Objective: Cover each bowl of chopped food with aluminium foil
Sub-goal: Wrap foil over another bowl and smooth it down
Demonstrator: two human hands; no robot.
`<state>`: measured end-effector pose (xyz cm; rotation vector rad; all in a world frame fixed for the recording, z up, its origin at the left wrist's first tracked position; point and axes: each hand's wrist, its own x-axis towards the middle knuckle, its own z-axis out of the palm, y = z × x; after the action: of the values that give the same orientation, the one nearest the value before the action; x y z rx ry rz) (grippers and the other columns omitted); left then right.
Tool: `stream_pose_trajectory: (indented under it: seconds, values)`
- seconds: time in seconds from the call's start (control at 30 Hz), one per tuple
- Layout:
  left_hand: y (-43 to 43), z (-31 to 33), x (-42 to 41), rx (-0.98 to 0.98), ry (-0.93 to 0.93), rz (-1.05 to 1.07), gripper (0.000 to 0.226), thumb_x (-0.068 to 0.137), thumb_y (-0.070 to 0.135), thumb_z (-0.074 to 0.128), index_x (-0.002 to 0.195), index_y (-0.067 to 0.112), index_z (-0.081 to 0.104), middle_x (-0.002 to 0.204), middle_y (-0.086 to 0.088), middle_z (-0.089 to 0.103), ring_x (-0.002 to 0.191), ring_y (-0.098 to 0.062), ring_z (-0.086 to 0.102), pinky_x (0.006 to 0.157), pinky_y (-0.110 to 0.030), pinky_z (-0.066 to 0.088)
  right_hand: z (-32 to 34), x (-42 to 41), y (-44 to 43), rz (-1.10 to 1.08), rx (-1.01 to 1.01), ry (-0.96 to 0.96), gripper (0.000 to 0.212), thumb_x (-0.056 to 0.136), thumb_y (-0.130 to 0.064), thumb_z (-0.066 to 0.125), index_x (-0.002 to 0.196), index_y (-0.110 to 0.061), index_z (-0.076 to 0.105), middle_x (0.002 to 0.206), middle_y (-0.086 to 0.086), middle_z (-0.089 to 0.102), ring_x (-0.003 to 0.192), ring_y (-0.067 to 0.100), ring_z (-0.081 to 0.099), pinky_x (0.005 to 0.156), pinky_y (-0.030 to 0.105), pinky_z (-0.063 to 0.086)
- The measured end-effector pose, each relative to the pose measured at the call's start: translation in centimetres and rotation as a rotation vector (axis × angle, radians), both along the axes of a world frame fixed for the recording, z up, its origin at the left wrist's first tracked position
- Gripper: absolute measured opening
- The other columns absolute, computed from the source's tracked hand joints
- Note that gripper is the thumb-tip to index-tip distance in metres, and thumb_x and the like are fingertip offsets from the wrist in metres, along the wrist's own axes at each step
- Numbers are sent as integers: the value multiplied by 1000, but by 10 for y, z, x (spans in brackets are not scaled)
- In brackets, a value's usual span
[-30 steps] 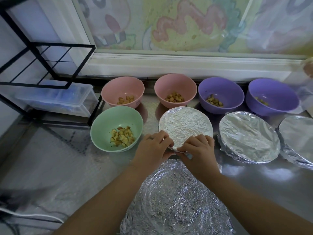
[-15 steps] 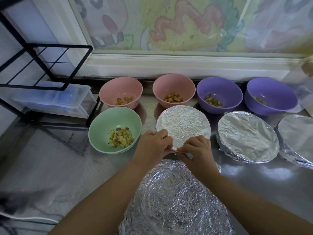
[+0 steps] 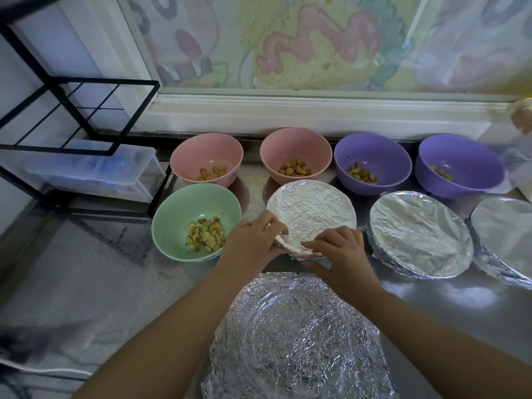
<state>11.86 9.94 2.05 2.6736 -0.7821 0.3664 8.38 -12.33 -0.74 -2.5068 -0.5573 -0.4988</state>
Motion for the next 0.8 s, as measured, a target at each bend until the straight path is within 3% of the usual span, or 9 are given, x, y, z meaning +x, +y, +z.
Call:
stream_pose_trajectory:
  seconds: [0.13, 0.27, 0.33, 0.4, 0.47, 0.6, 0.7, 0.8]
  values:
    - [-2, -10, -28, -199, 205, 232, 28, 84, 31, 75, 95, 16, 53, 97, 4, 52, 67, -8, 54, 58, -25, 51, 0, 4, -5, 16, -4, -14, 25, 85, -46, 64, 84, -24, 76, 88, -11, 64, 90, 16, 51, 86, 34, 32]
    - [-21, -27, -43, -364, 552, 358, 13, 88, 27, 75, 96, 18, 69, 92, 9, 68, 77, 0, 61, 75, -19, 52, -3, 3, -2, 24, 28, 12, 21, 85, -43, 66, 82, -23, 74, 87, -12, 62, 89, 16, 50, 84, 34, 35]
    - [-32, -27, -41, -503, 709, 423, 7, 88, 22, 74, 91, 15, 73, 84, 3, 73, 74, -7, 66, 70, -21, 51, -3, 3, -2, 26, 46, 30, 21, 85, -41, 66, 82, -23, 74, 87, -12, 62, 89, 16, 51, 84, 33, 34]
    - [-40, -23, -36, -802, 938, 495, 13, 92, 13, 69, 80, 10, 69, 68, -5, 68, 62, -15, 60, 56, -23, 46, -3, 3, -1, 33, 61, 47, 19, 84, -41, 68, 82, -23, 74, 88, -12, 62, 90, 16, 51, 85, 31, 32]
    - [-47, -14, -31, -1145, 1166, 601, 14, 95, 2, 63, 81, -1, 65, 66, -11, 62, 60, -19, 57, 48, -22, 47, -3, 4, -1, 40, 74, 61, 13, 82, -35, 76, 82, -23, 74, 88, -12, 62, 91, 16, 51, 85, 30, 32]
    - [-47, -2, -29, -1512, 1377, 777, 14, 99, -1, 52, 108, -2, 63, 93, -15, 71, 81, -20, 69, 70, -31, 59, 0, 6, 1, 28, 77, 136, 15, 74, -24, 88, 81, -21, 75, 89, -12, 62, 92, 17, 52, 83, 41, 42]
    - [-43, 12, -27, -1675, 1446, 797, 23, 101, 1, 47, 119, -6, 59, 102, -19, 67, 86, -24, 67, 83, -38, 55, 8, 7, 2, 46, 71, 162, 17, 80, -41, 78, 84, -25, 76, 92, -13, 62, 94, 15, 52, 85, 45, 44]
    - [-39, 23, -18, -1739, 1442, 820, 22, 102, 7, 45, 113, -6, 59, 108, -20, 63, 104, -31, 60, 105, -45, 44, 30, 22, -2, -40, 66, 173, 45, 85, -61, 61, 104, -24, 77, 106, -6, 69, 103, 20, 59, 95, 46, 43]
